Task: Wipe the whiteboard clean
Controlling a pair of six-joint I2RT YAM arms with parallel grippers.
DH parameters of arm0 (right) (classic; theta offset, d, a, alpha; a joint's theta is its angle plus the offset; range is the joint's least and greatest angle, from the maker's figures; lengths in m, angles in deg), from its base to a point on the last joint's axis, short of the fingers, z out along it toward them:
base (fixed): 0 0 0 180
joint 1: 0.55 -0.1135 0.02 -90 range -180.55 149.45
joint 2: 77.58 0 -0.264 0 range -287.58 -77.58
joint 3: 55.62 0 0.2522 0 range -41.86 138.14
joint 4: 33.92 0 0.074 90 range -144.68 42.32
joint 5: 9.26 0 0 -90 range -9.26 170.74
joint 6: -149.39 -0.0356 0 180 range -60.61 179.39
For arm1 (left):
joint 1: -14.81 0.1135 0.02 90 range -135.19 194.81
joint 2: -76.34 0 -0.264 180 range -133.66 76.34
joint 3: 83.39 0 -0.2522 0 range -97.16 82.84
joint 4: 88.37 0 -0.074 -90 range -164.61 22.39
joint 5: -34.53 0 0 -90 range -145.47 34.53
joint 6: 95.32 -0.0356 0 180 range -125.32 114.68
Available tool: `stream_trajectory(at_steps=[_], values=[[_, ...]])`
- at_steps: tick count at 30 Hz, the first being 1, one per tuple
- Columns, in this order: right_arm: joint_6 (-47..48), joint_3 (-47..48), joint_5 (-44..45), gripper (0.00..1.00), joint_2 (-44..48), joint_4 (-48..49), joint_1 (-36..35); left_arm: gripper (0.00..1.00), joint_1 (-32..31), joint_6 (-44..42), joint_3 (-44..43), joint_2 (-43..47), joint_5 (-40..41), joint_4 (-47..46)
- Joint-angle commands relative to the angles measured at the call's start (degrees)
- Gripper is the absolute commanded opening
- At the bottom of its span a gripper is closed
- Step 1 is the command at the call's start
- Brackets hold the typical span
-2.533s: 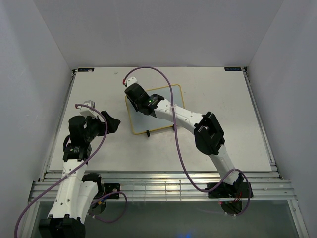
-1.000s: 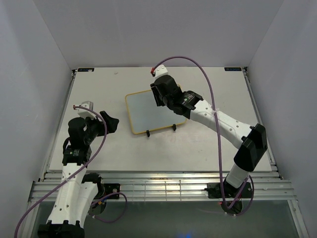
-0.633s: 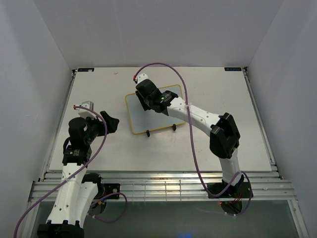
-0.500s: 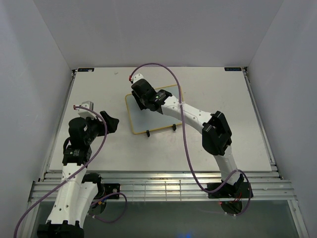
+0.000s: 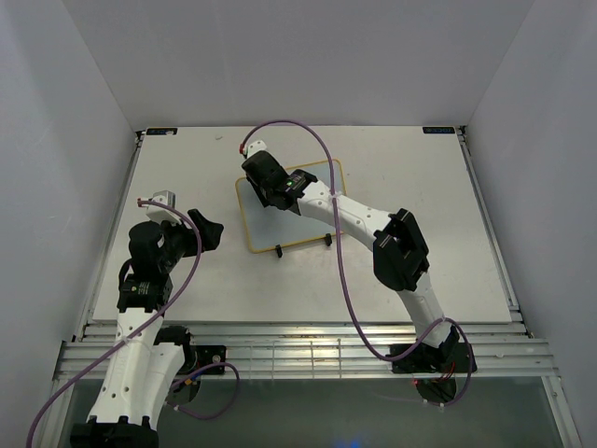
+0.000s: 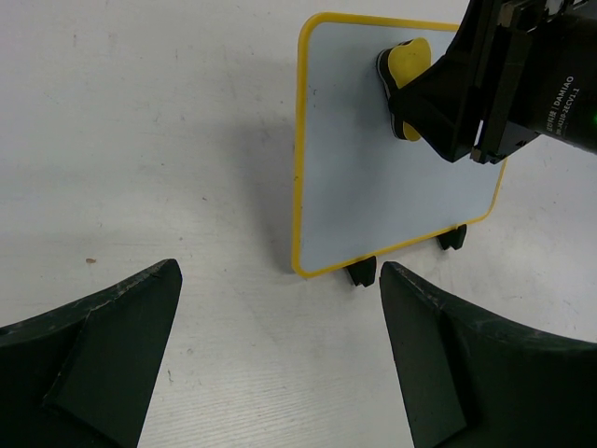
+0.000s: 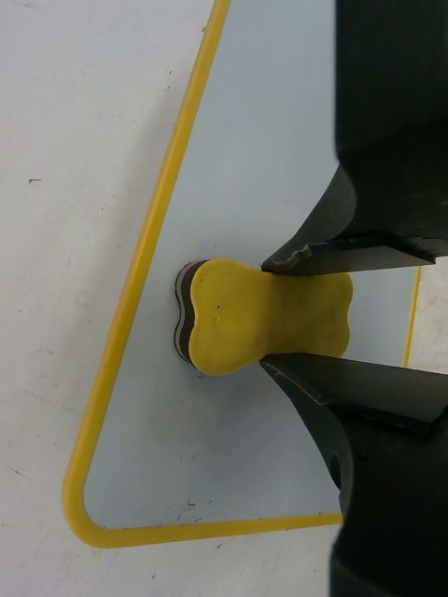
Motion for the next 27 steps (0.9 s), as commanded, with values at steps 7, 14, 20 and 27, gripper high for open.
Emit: stream_trajectory(at_steps=[7,14,20,27], values=[[1.1,4.7,1.5,0.28,-1.9,0.8,-0.6,0.98,-0.2,0.1,-1.2,0.6,0.1,0.4],[1.6,5.4,1.8,0.28,-3.2,0.6,-0.6,0.98,-0.2,0.1,-1.3,0.3,-0.2,0.3],[1.9,2.7,2.9,0.28,-1.6,0.3,-1.4,0.98,-0.2,0.1,-1.3,0.3,-0.6,0.3],[1.6,-1.5,4.4,0.27,0.1,0.4,-2.5,0.98,-0.2,0.0,-1.2,0.1,-0.9,0.2]])
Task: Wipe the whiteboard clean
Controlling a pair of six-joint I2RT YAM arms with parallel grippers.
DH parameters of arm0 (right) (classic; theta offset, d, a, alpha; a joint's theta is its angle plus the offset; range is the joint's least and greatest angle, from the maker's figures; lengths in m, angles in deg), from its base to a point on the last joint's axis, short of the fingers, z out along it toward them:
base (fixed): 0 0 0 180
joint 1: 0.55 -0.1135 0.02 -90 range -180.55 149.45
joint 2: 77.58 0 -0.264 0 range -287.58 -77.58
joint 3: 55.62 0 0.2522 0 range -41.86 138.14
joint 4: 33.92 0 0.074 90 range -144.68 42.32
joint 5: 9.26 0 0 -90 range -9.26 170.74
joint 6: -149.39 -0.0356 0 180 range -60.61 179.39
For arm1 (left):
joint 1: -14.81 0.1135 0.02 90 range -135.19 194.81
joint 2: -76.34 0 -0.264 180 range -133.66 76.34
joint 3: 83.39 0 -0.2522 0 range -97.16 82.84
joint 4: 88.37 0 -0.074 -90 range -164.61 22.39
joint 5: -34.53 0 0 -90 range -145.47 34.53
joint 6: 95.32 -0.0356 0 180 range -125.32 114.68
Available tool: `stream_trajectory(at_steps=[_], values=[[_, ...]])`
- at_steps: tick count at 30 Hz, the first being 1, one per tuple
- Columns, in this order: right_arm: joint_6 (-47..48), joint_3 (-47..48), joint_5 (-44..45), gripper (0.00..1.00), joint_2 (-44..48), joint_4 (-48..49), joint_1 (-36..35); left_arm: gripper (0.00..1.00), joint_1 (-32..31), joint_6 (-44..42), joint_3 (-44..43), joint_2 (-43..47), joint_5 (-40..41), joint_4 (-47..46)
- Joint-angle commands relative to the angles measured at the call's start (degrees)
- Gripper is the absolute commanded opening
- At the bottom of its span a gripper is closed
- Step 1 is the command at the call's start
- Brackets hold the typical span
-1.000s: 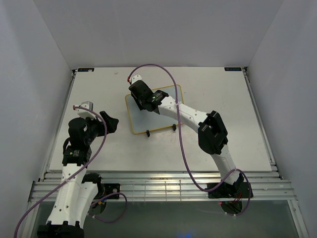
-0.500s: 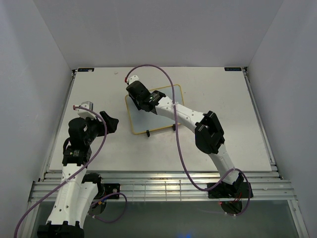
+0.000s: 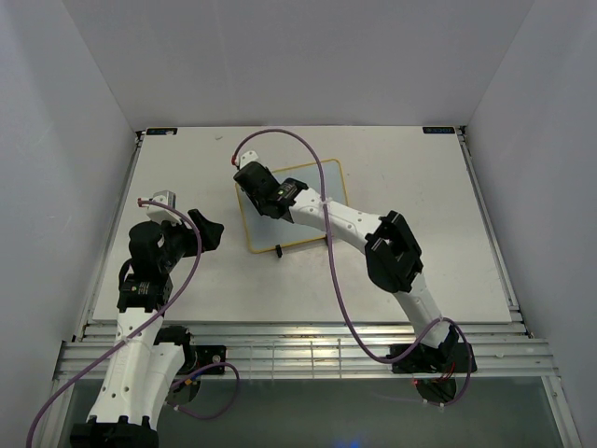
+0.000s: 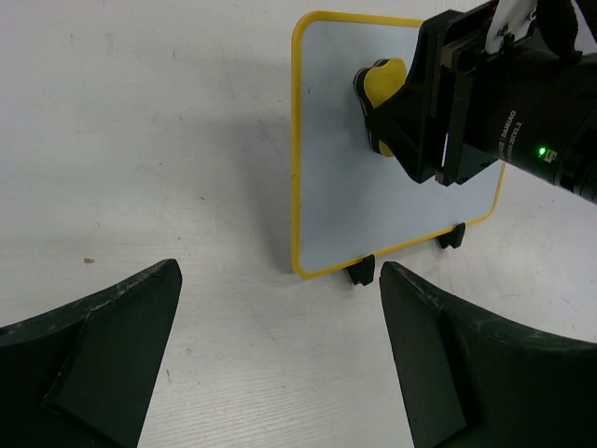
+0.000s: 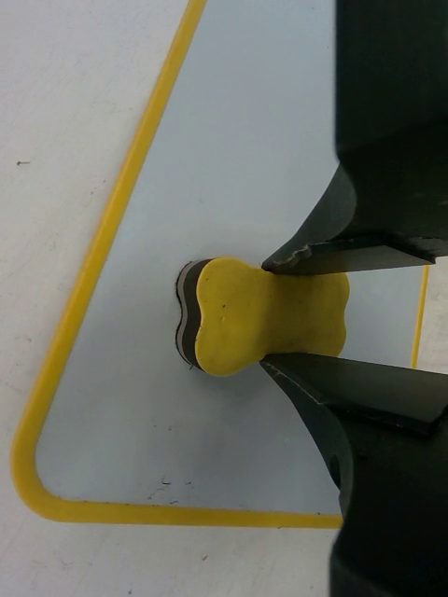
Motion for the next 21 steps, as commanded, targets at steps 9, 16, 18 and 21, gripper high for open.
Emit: stream_trajectory(at_steps=[9,16,18,21], values=[[-3.0,-11.0,0.6,0.27,10.4,1.0,-2.7,0.98,-0.3,0.0,-1.0,0.1,-0.8,0.1],[-5.0,-26.0,0.8,0.27,34.2,6.1,-1.4,0.98,-0.3,1.4,-1.1,0.9,3.4,0.8],[-6.1,-33.5,-0.4,0.27,41.1,6.0,2.4,0.98,-0.3,1.7,-1.3,0.7,4.7,1.2],[-8.6,-46.6,-4.9,0.28,50.0,6.1,12.0,0.98,-0.3,2.0,-1.7,1.2,7.6,1.8]])
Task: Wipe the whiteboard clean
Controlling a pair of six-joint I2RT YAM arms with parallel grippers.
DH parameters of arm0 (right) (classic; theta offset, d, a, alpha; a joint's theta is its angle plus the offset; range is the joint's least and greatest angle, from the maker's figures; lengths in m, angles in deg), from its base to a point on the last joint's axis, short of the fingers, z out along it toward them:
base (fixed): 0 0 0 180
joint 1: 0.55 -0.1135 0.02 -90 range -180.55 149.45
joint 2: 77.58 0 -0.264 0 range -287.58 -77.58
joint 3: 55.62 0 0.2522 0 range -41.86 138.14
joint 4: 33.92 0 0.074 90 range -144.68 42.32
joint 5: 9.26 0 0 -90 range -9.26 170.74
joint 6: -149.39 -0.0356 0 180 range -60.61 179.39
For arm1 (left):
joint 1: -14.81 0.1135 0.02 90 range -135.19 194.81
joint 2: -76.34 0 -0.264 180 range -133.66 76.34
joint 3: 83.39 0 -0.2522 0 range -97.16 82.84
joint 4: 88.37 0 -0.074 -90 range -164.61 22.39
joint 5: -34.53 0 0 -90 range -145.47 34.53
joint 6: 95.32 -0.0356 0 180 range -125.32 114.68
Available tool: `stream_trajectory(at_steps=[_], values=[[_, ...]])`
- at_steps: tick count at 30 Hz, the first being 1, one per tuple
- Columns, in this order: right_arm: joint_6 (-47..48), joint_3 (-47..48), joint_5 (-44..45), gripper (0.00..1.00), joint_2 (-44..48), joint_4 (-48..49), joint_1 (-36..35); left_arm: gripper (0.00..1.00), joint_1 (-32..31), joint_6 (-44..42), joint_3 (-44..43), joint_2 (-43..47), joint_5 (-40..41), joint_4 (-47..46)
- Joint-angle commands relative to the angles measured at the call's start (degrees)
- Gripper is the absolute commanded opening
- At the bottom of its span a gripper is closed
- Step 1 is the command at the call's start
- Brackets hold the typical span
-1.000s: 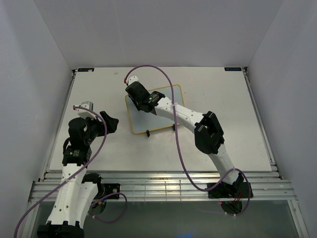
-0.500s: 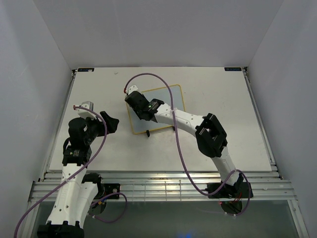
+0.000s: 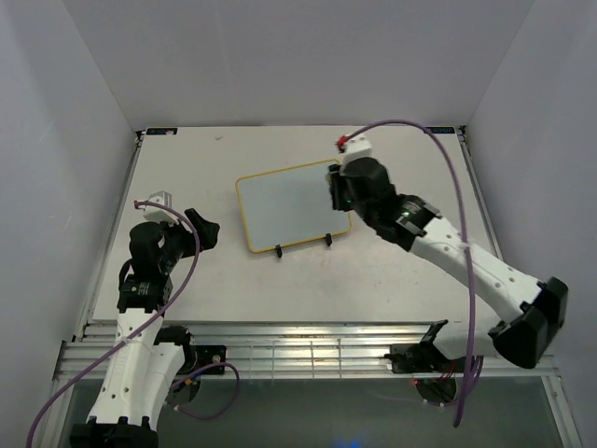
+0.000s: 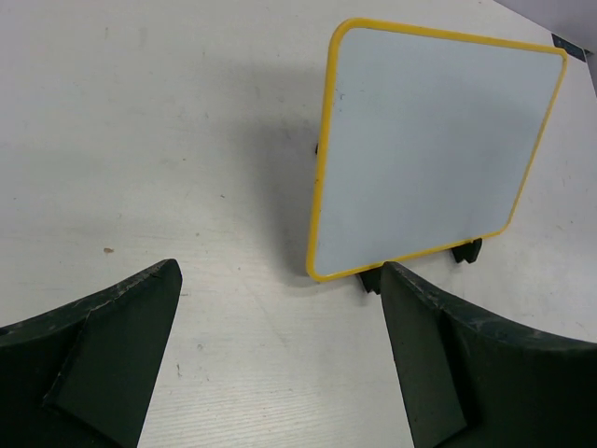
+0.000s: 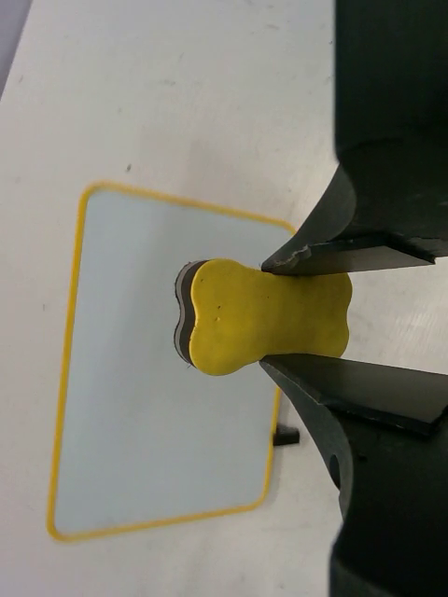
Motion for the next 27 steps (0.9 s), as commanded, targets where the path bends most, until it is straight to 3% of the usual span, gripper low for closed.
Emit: stream_trajectory(at_steps=[1,6,12,22,27], values=[[-3.9,-13.4,-6.4,0.28,6.3,0.3,11.6,0.98,-0.3,1.3,-1.7,1.3,5.4,1.2],[-5.0,-29.8,-12.3,0.35,16.9,-0.3,25.6,0.98,-0.3,1.7,-2.0,2.8,10.6,2.6],[-5.0,-38.2,-16.6,0.37,14.4,0.8,33.4,0.98,-0.5,0.3,-2.4,4.1,13.5,3.2],[-4.5,-41.2,-23.2,0.58,8.9,4.5,34.3,0.98,-1.0,-1.3,-2.3,3.8,12.2,3.7],[-5.2,-41.2,-22.3,0.67,11.3,2.8,34.3,0.98,-1.5,-1.5,-2.3,3.7,11.8,3.7]])
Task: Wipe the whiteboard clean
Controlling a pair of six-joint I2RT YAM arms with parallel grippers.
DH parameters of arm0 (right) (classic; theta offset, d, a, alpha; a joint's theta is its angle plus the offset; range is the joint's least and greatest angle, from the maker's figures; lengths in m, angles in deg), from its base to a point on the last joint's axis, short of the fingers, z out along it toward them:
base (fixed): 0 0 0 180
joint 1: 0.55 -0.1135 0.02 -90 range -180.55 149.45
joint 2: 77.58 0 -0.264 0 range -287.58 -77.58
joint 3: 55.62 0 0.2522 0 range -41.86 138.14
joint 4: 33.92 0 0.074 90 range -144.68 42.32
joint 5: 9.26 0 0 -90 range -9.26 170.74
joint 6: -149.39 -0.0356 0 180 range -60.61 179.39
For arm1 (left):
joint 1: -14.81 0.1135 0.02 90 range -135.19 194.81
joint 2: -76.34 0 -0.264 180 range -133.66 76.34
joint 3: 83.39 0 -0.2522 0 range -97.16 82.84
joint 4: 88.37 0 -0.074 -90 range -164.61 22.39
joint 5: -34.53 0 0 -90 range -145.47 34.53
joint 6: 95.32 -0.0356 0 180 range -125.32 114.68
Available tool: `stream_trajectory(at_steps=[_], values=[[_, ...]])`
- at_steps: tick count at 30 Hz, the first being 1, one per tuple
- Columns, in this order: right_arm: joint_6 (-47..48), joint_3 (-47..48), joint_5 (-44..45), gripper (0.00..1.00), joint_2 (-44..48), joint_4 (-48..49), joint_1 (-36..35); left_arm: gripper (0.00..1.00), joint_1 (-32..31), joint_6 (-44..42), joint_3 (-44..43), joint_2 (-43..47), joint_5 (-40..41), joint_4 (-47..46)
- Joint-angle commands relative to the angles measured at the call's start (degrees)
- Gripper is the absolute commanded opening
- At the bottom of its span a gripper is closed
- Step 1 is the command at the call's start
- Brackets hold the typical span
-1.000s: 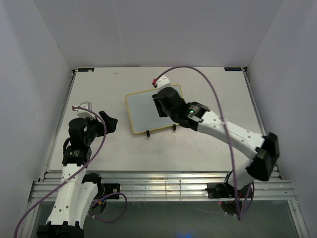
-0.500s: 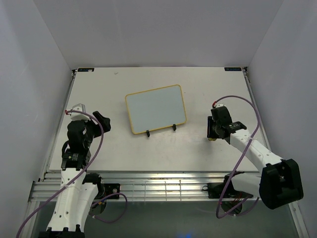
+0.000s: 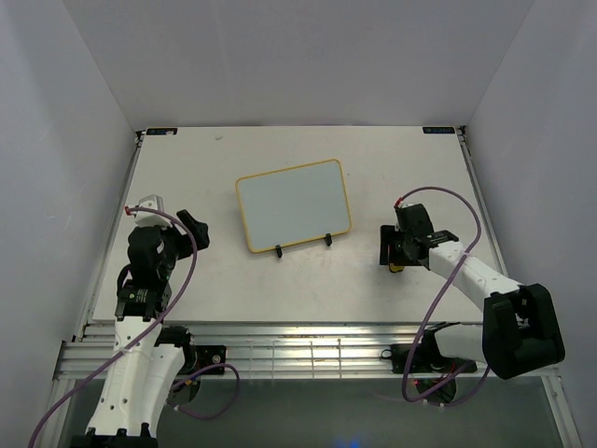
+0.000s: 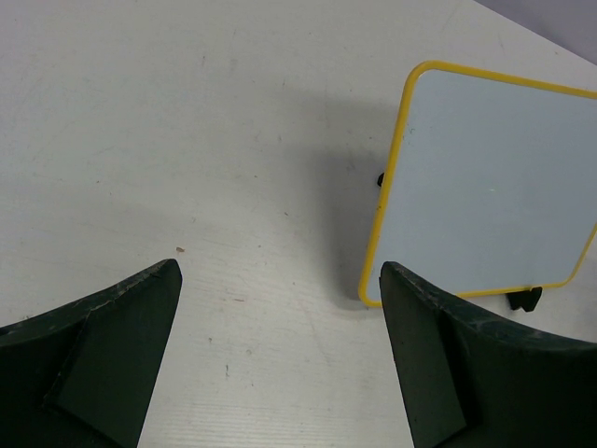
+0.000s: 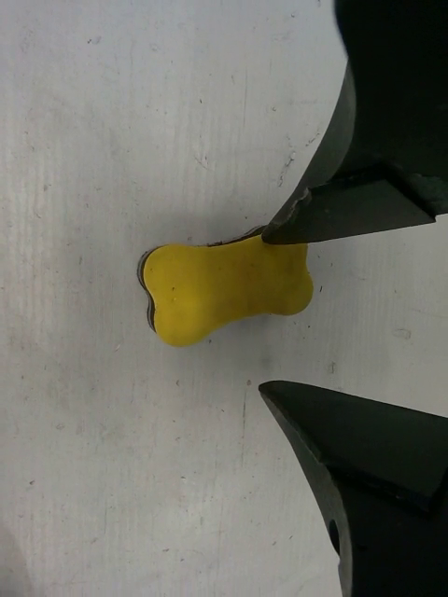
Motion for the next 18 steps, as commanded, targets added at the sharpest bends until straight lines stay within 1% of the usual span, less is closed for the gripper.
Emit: stream_trajectory(at_steps=[1,3,4,5,7,8,10,11,12,13,14,15,16,17,18], values=[[-0.8,0.7,-0.3,0.68,3.1,-0.1,0.2,0.98,-0.7,-0.6,-1.9,0.4,-0.3,0.6],[-0.6,2.2,1.2,0.7,6.8,-2.6,0.2,0.98,-0.8,-0.8,-2.1,0.5,0.0,0.9],[-0.4,4.1,1.7,0.71,8.5,-5.4,0.1,0.98,-0.8,-1.4,-2.3,0.8,0.1,1.5],[0.1,5.3,1.9,0.72,12.0,-6.8,0.1,0.98,-0.8,-1.7,-2.5,1.0,0.8,2.3],[2.0,7.3,1.6,0.77,15.8,-10.3,0.1,0.98,-0.9,-1.7,-3.1,2.2,2.4,4.3],[2.5,9.1,1.6,0.8,19.6,-11.5,0.1,0.98,-0.9,-1.8,-3.2,4.0,2.2,4.7],[3.0,10.8,2.2,0.83,23.5,-15.2,0.1,0.98,-0.9,-3.0,-3.9,6.3,-0.1,5.1],[3.2,11.9,3.1,0.87,27.8,-16.0,0.1,0.98,-1.0,-3.1,-4.4,9.4,-3.4,5.1],[3.2,12.4,5.4,0.97,29.9,-17.1,0.1,0.98,-1.0,-3.9,-4.9,11.2,-4.7,4.9],[3.4,13.0,6.5,0.91,32.0,-18.1,0.1,0.98,-1.0,-5.1,-6.5,12.7,-5.8,4.9],[2.7,14.3,8.4,0.9,35.6,-19.6,0.1,0.98,-0.9,-6.6,-7.7,14.8,-7.1,5.0],[2.3,15.1,10.7,0.9,37.3,-20.1,0.1,0.98,-1.0,-8.0,-9.2,15.0,-7.1,7.0],[2.2,16.0,10.6,0.9,39.2,-20.5,0.1,0.98,-1.0,-10.7,-12.8,15.0,-6.8,8.3],[4.4,16.7,9.8,0.9,42.2,-20.6,0.1,0.98,-1.1,-12.0,-14.6,14.7,-6.4,10.0],[5.3,18.0,8.6,0.9,43.4,-20.8,0.1,0.98,-2.0,-12.8,-16.3,13.7,-5.3,13.5]])
